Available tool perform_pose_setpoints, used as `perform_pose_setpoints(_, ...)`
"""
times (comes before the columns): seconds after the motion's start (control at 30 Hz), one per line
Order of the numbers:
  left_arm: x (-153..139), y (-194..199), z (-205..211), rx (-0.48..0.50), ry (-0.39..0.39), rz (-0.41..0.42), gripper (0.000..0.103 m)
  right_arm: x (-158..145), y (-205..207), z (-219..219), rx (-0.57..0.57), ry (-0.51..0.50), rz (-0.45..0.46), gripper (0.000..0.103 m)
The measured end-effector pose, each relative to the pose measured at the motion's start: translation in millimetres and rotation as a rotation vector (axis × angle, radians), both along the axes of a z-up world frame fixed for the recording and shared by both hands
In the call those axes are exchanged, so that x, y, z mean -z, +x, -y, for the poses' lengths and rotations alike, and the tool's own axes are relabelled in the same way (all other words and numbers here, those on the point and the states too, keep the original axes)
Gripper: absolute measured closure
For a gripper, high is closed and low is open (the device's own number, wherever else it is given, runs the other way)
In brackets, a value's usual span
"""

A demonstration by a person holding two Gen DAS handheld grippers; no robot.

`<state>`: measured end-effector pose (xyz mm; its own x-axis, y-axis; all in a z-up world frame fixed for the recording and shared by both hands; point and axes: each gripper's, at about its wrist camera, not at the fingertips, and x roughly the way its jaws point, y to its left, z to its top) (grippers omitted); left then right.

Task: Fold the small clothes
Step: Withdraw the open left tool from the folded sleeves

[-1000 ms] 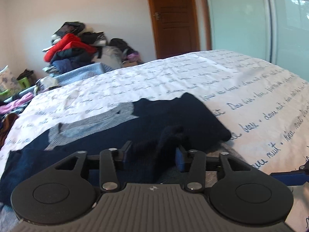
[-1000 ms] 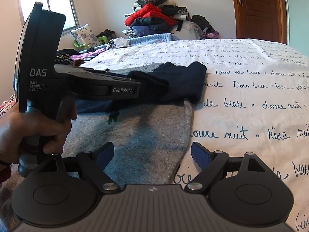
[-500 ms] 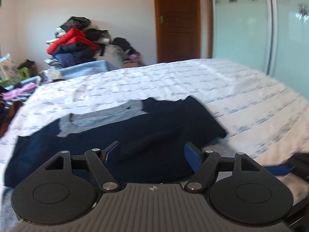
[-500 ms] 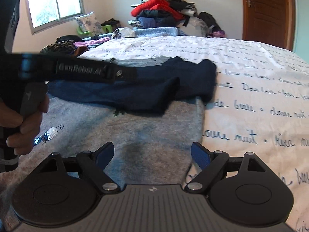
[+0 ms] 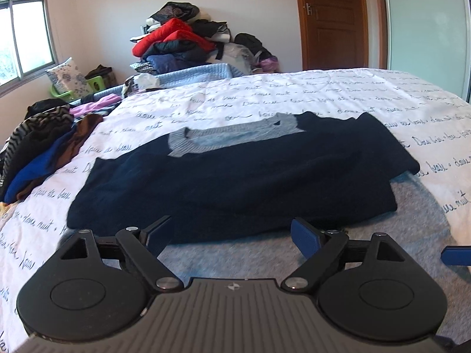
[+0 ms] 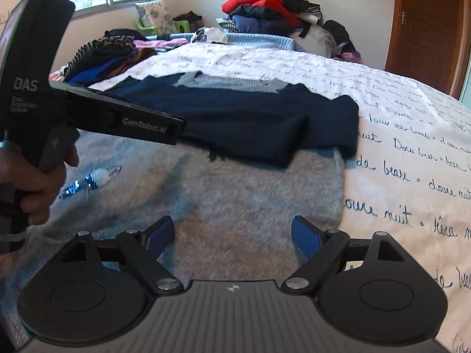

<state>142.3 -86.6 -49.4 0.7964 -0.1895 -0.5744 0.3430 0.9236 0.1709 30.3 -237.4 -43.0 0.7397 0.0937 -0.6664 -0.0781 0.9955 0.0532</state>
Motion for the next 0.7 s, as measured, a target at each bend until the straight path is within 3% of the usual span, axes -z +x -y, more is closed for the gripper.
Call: perform_pose_setpoints(0.7,-6,-75,-59,-0.141,0.008,0.022,0.013,-22,-66,-9,-0.011,0.023,0.046,0.012)
